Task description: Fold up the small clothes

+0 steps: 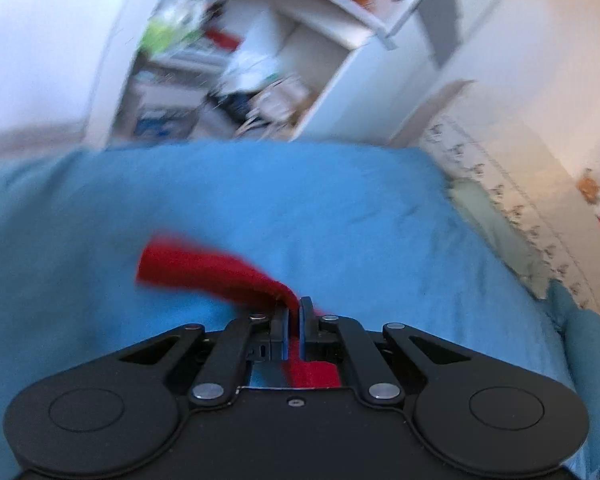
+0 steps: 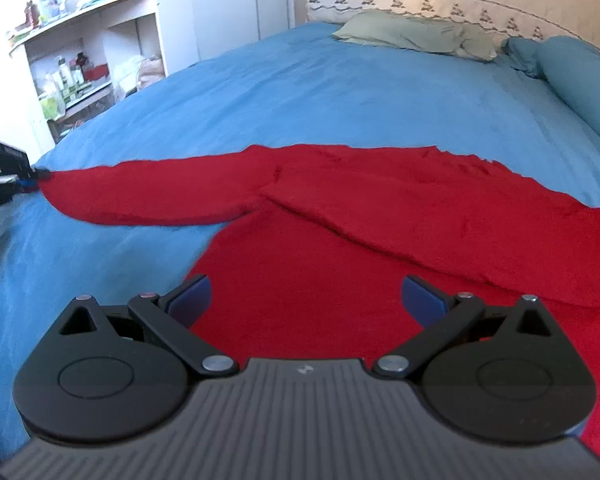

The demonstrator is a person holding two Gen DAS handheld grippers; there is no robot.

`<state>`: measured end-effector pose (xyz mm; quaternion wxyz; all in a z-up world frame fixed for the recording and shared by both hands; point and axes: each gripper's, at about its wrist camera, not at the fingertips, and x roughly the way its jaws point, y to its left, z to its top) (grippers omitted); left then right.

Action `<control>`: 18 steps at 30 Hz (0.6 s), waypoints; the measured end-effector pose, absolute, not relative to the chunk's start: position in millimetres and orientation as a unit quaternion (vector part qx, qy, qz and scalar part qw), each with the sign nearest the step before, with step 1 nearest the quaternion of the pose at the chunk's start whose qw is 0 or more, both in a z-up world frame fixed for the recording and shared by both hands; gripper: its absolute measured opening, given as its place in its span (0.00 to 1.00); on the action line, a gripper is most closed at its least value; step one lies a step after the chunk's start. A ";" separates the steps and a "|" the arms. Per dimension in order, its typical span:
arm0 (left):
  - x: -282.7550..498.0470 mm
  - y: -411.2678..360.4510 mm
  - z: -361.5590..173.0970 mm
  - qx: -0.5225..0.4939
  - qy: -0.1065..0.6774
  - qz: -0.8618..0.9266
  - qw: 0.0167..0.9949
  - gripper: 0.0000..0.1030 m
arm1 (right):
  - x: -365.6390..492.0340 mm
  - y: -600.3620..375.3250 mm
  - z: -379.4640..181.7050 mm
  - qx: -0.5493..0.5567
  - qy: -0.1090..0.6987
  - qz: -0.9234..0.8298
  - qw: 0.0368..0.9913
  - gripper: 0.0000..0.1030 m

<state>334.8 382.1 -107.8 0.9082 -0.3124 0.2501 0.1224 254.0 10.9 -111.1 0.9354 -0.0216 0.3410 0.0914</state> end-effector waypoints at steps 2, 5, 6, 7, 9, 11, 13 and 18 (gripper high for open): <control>341.8 359.8 -80.7 -0.290 0.232 0.102 0.923 0.04 | 249.7 0.9 -107.4 -0.018 0.333 0.085 0.939 1.00; 357.8 309.3 -36.3 -0.254 0.207 0.051 0.943 0.04 | 242.7 -18.7 -100.4 -0.009 0.324 0.075 0.943 1.00; 362.4 289.8 -24.1 -0.244 0.201 0.031 0.948 0.04 | 240.4 -25.8 -98.3 -0.007 0.321 0.070 0.945 1.00; 367.8 267.7 -11.8 -0.234 0.197 0.009 0.952 0.04 | 237.5 -35.0 -95.6 -0.004 0.317 0.064 0.946 1.00; 378.8 212.9 7.5 -0.214 0.194 -0.045 0.956 0.03 | 231.9 -52.0 -91.3 0.002 0.310 0.051 0.949 1.00; 388.2 154.9 15.6 -0.195 0.200 -0.101 0.955 0.04 | 225.3 -73.6 -87.0 0.011 0.305 0.035 0.952 1.00; 393.9 97.4 14.9 -0.168 0.210 -0.149 0.952 0.04 | 217.5 -96.8 -84.3 0.018 0.301 0.017 0.953 1.00; 404.2 -23.3 -39.4 -0.149 0.284 -0.232 0.918 0.04 | 197.0 -154.6 -83.4 0.024 0.304 -0.032 0.952 1.00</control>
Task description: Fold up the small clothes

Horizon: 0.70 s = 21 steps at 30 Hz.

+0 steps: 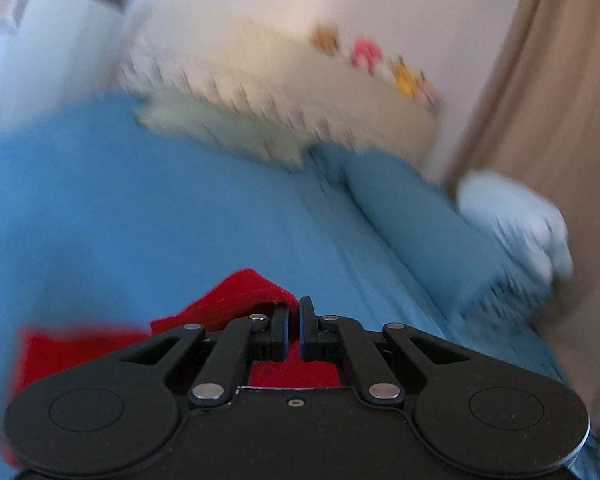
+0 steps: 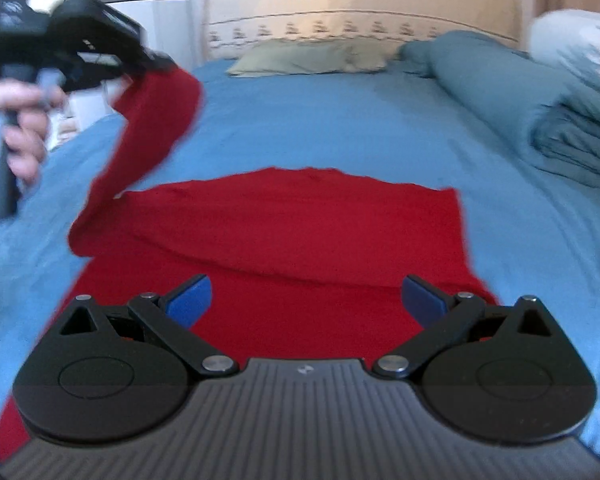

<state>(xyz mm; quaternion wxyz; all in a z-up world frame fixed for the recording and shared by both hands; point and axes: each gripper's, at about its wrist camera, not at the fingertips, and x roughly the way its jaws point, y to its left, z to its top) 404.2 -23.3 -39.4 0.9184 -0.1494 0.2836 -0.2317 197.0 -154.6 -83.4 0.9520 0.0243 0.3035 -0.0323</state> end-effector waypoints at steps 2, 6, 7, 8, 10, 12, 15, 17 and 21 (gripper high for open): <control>403.6 -56.5 -76.8 -0.140 0.332 -0.239 0.902 0.04 | 188.4 -176.7 -84.8 0.029 0.308 -0.051 0.950 1.00; 395.4 -89.3 -132.8 -0.101 0.379 -0.240 0.888 0.04 | 174.0 -212.9 -89.8 0.037 0.319 -0.075 0.944 1.00; 392.9 -92.5 -142.4 -0.094 0.386 -0.241 0.886 0.04 | 171.4 -220.5 -91.7 0.038 0.321 -0.079 0.943 1.00; 389.5 -95.5 -148.5 -0.087 0.391 -0.242 0.884 0.04 | 169.3 -225.4 -93.7 0.040 0.323 -0.081 0.942 1.00; 391.6 -96.3 -152.3 -0.082 0.394 -0.246 0.882 0.05 | 167.0 -231.5 -97.1 0.044 0.323 -0.082 0.942 1.00; 387.3 -91.0 -150.7 -0.076 0.390 -0.244 0.885 0.08 | 166.9 -233.3 -98.5 0.047 0.322 -0.081 0.942 1.00; 379.8 -83.2 -140.2 -0.060 0.381 -0.242 0.890 0.59 | 170.5 -228.1 -97.0 0.045 0.317 -0.077 0.944 1.00; 367.9 -68.3 -129.9 -0.057 0.361 -0.233 0.901 0.93 | 175.5 -225.0 -93.6 0.040 0.311 -0.072 0.947 1.00; 348.2 -20.1 -114.3 -0.061 0.323 -0.198 0.923 1.00 | 192.1 -206.9 -81.2 0.014 0.300 -0.051 0.952 1.00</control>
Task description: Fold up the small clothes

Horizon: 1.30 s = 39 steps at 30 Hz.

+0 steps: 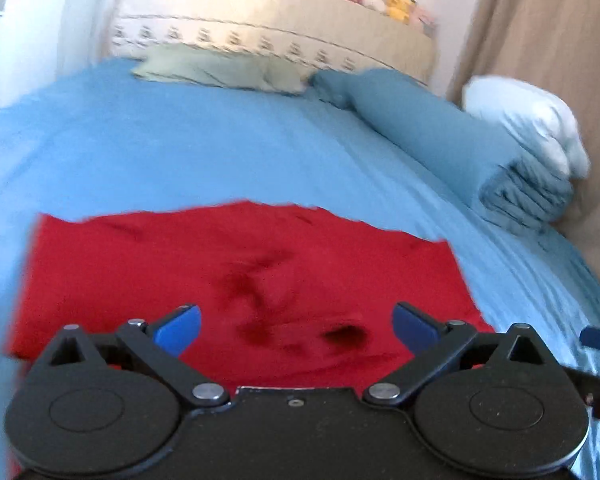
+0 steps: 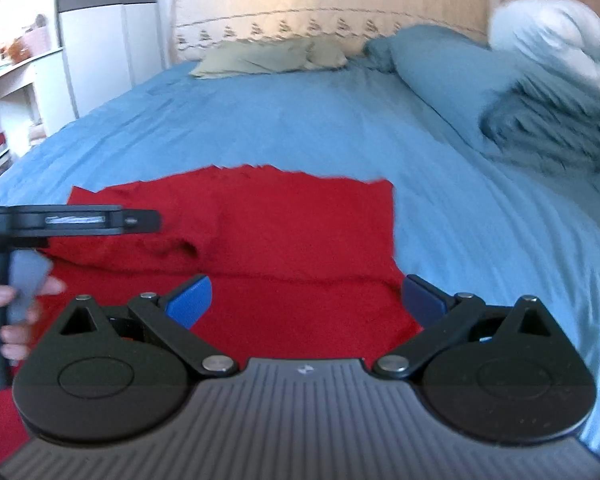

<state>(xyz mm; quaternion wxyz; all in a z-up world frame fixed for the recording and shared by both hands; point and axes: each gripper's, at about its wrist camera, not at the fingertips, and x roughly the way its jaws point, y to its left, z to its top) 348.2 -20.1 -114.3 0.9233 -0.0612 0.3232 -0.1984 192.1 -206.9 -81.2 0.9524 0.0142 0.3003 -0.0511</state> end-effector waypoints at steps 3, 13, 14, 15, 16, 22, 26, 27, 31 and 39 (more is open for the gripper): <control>343.2 13.8 -115.4 -0.080 0.333 -0.159 0.926 1.00 | 208.8 -188.7 -78.5 -0.015 0.306 -0.021 0.952 1.00; 311.6 74.3 -121.6 -0.073 0.328 -0.112 0.935 1.00 | 283.8 -103.8 -113.8 -0.231 0.324 0.079 0.914 0.88; 310.3 76.2 -123.6 -0.073 0.327 -0.110 0.936 1.00 | 290.3 -97.6 -119.3 -0.255 0.325 0.087 0.907 0.83; 308.9 77.7 -125.3 -0.075 0.326 -0.110 0.936 1.00 | 297.1 -91.3 -125.5 -0.278 0.326 0.095 0.899 0.82; 307.1 79.2 -127.0 -0.077 0.326 -0.110 0.936 1.00 | 303.7 -83.9 -131.7 -0.302 0.326 0.102 0.890 0.80; 299.0 91.3 -135.6 -0.074 0.330 -0.114 0.934 1.00 | 330.9 -54.0 -159.8 -0.400 0.328 0.128 0.846 0.58; 296.2 99.9 -137.6 -0.079 0.331 -0.112 0.934 1.00 | 346.4 -40.4 -174.2 -0.435 0.362 0.153 0.810 0.36; 296.2 100.9 -137.7 -0.080 0.331 -0.112 0.934 1.00 | 348.4 -38.1 -176.5 -0.442 0.366 0.158 0.804 0.36; 296.7 101.7 -137.7 -0.081 0.331 -0.113 0.933 1.00 | 353.9 -38.3 -172.5 -0.436 0.371 0.164 0.803 0.20; 297.4 92.6 -138.3 -0.071 0.336 -0.121 0.931 1.00 | 378.0 -90.4 -104.5 -0.279 0.319 0.075 0.903 0.20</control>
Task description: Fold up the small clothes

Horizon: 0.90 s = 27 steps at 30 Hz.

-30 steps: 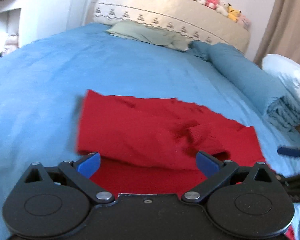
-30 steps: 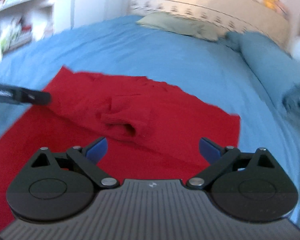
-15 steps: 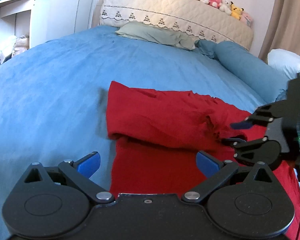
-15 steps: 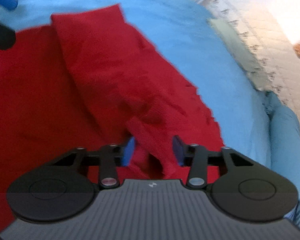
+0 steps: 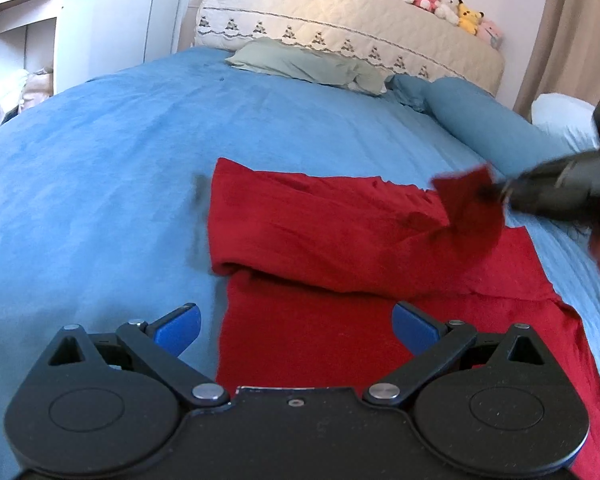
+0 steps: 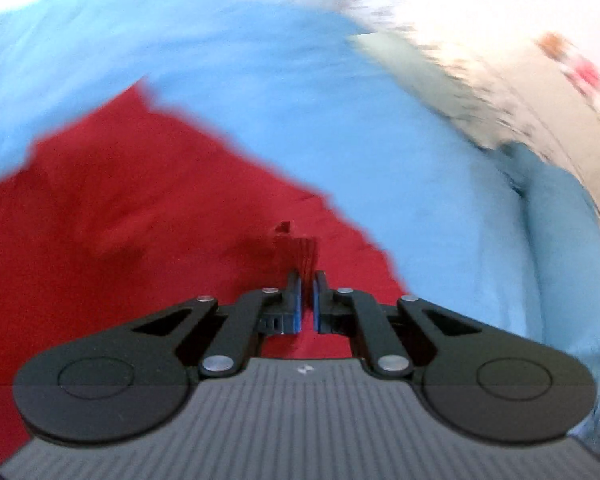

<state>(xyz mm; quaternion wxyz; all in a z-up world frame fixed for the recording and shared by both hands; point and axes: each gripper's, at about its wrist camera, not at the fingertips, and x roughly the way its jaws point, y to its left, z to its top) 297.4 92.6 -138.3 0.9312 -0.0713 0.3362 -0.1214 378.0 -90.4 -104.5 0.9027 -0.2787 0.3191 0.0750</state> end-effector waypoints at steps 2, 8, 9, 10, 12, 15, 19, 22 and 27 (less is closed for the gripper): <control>298.4 88.7 -139.2 -0.067 0.337 -0.123 0.931 1.00 | 386.0 -117.5 -84.6 -0.227 0.305 0.038 0.924 0.20; 303.5 77.5 -143.0 -0.068 0.346 -0.132 0.926 1.00 | 386.0 -213.5 -60.9 -0.073 0.285 -0.071 0.953 0.20; 304.7 75.3 -143.8 -0.068 0.349 -0.135 0.925 1.00 | 383.9 -226.1 -64.6 -0.059 0.290 -0.081 0.952 0.20; 305.9 73.5 -144.6 -0.068 0.351 -0.137 0.924 1.00 | 383.7 -239.6 -76.5 -0.042 0.306 -0.090 0.947 0.20; 308.4 68.8 -146.1 -0.064 0.356 -0.140 0.922 1.00 | 381.4 -256.7 -97.0 -0.015 0.329 -0.100 0.939 0.20; 313.0 62.5 -146.4 -0.050 0.360 -0.143 0.921 1.00 | 372.5 -274.7 -128.7 0.032 0.347 -0.105 0.931 0.20; 324.6 54.0 -144.2 -0.029 0.355 -0.149 0.922 1.00 | 356.5 -277.2 -148.8 0.050 0.332 -0.095 0.937 0.20; 336.6 50.0 -141.4 -0.027 0.351 -0.148 0.924 1.00 | 339.4 -289.7 -143.9 0.088 0.303 -0.086 0.945 0.29; 355.1 44.9 -131.8 -0.043 0.337 -0.156 0.927 1.00 | 313.2 -295.3 -152.4 0.087 0.311 -0.149 0.935 0.92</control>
